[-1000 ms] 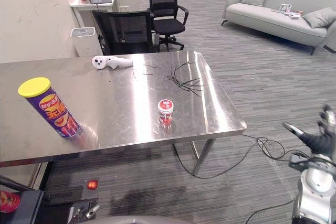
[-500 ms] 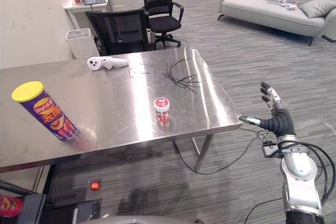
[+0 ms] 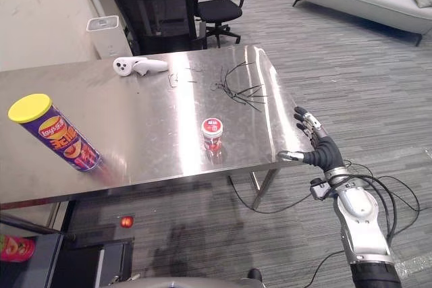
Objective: Put the gum and the chips on the shelf.
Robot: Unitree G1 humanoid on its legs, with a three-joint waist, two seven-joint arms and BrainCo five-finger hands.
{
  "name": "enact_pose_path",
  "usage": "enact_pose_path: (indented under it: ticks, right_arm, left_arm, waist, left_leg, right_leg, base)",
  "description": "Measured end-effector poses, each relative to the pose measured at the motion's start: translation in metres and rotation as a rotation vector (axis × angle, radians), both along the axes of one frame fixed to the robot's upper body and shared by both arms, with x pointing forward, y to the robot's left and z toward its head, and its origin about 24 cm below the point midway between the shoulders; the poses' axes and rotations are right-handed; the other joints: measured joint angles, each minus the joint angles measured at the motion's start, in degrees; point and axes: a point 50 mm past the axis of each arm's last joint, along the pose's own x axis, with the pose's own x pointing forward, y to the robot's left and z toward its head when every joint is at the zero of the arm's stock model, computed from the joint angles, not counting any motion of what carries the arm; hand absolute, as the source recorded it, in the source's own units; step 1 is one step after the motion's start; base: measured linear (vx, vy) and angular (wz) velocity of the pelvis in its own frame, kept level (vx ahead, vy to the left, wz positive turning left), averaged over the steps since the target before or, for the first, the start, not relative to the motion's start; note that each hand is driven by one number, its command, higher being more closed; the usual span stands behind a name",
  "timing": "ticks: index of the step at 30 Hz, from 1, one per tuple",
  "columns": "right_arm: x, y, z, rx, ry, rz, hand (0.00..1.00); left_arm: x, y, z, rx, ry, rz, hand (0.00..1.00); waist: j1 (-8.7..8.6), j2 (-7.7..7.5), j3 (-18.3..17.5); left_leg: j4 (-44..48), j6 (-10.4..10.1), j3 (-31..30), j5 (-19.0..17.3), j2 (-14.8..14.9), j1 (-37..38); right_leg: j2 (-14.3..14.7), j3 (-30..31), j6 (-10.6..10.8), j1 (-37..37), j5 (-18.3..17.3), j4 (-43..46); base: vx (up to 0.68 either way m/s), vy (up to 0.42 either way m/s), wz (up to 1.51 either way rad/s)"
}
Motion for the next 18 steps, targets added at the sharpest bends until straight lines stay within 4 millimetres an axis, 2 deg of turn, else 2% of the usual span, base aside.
enact_pose_path:
  ticks: [5,12,18]
  right_arm:
    - [0.006,0.011,-0.004,0.070,-0.017,0.005,0.00]
    - [0.015,0.029,-0.021,0.129,0.033,0.028,0.00]
    - [0.020,0.042,-0.028,0.162,0.064,0.056,0.00]
  left_arm:
    - [0.003,0.001,0.000,0.013,-0.003,-0.020,0.00]
    - [0.005,0.004,0.001,0.029,-0.003,-0.024,0.00]
    - [0.010,0.006,0.002,0.055,0.003,-0.051,0.00]
  waist:
    - [0.17,-0.28,0.5]
    - [0.19,-0.32,1.3]
    - [0.39,-0.67,2.4]
  left_leg:
    - [0.2,0.1,-1.1,0.1,0.2,-0.9]
    - [0.0,0.2,-1.4,0.4,0.3,-0.9]
    - [-1.7,0.2,-2.8,2.2,0.0,-1.1]
  right_leg:
    - [0.1,-1.1,0.0,0.1,0.0,0.0]
    - [0.2,-1.2,0.0,0.0,0.0,0.7]
    - [0.1,-2.6,0.0,0.0,0.1,0.8]
  base:
    - [-0.01,-0.011,0.12]
    - [0.00,0.000,0.01]
    - [-0.03,-0.005,0.12]
